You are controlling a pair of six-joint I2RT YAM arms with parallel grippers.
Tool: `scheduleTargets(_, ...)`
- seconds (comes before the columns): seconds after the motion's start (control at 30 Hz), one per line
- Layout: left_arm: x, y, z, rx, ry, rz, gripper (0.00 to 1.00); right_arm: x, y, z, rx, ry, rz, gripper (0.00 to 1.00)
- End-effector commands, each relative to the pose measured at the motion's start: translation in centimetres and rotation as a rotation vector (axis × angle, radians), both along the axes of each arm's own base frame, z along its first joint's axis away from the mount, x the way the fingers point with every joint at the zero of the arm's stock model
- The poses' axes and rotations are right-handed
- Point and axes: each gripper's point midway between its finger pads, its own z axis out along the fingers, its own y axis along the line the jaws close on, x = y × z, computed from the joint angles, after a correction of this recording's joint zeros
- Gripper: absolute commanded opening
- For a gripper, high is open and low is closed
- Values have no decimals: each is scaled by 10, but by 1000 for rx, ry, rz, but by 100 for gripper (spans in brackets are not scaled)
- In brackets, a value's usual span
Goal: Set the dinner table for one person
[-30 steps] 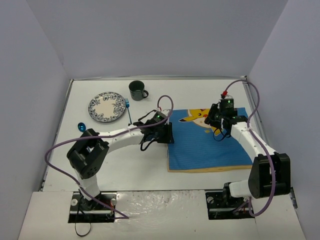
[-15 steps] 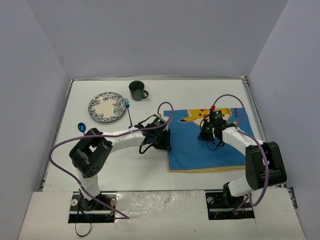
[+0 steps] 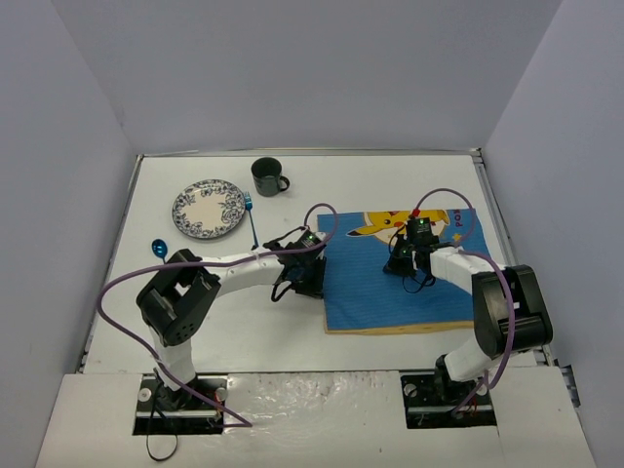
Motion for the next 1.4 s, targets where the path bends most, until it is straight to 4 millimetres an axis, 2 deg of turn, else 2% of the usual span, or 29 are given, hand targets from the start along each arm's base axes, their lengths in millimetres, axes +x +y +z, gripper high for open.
scheduleTargets(0.0, 21, 17, 54, 43, -147, 31, 17, -24, -12, -25, -70, 92, -17, 0)
scheduleTargets(0.07, 22, 15, 72, 9, -176, 31, 17, -24, -12, -25, -69, 92, -16, 0)
scheduleTargets(0.1, 23, 11, 74, -7, -178, 30, 17, -25, -12, -25, -70, 93, -13, 0)
scheduleTargets(0.2, 13, -14, 96, -143, -172, -16, 17, -24, -11, -25, -67, 89, -14, 0)
scheduleTargets(0.33, 0, -35, 106, -219, -154, -56, 18, -23, -11, -21, -68, 80, -18, 0)
scheduleTargets(0.43, -3, -45, 93, -239, -109, -70, 18, -23, -11, -19, -70, 74, -18, 0)
scheduleTargets(0.6, -4, -52, 69, -226, -65, -80, 18, -23, -12, -19, -76, 74, -21, 0)
scheduleTargets(0.97, -10, -20, 5, -79, 66, -13, 14, -24, -17, -16, -99, 69, -30, 0)
scheduleTargets(1.23, -17, -1, -12, -12, 132, 33, 16, -22, -22, -10, -123, 49, -37, 0)
scheduleTargets(1.37, -15, -3, -3, -25, 120, 30, 24, -24, -25, -6, -139, 54, -34, 0)
